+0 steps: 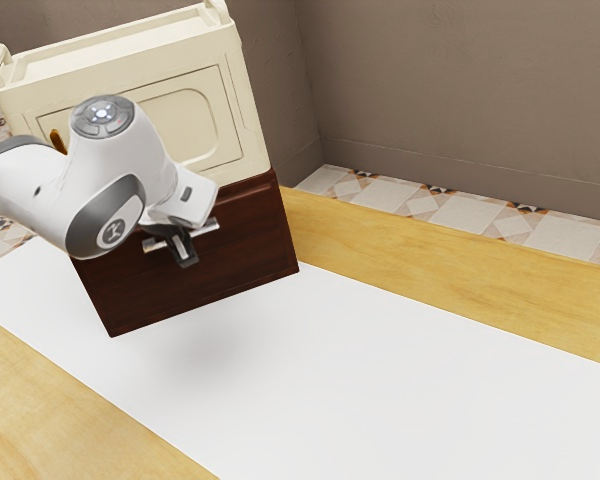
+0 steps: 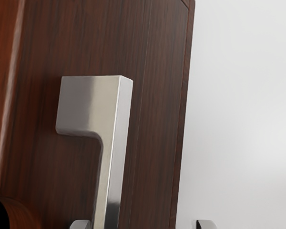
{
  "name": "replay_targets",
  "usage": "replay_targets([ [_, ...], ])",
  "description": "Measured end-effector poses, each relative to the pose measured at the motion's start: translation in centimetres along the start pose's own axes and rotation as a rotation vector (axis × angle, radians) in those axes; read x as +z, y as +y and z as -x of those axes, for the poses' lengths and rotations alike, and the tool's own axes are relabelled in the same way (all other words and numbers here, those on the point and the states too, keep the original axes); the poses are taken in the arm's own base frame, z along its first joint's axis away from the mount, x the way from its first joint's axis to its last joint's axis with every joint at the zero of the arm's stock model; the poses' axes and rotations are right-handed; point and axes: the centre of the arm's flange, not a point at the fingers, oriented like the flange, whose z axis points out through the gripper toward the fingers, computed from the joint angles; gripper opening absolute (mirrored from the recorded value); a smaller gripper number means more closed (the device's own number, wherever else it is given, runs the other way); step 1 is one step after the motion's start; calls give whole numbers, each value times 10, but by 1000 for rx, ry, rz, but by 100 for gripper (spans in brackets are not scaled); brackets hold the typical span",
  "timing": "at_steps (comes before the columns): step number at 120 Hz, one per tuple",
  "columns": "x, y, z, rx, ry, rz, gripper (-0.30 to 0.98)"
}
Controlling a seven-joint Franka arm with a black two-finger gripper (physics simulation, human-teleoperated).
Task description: Pull the drawer handle with one arm to open the drawer
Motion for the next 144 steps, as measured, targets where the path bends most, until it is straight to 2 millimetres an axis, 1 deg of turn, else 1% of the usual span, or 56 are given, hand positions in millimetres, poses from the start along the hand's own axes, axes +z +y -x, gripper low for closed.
replay_targets([
  [36,-7,7,-1,-18,-7,33,22],
  [51,-8,13,-2,-17,-13,48,23],
  [68,-13,18,-4,-17,-11,57,22],
  [91,-22,31,-9,-8,-1,75,20],
  [131,-32,48,-5,-8,3,102,23],
  [144,-37,54,-4,-7,7,108,22],
])
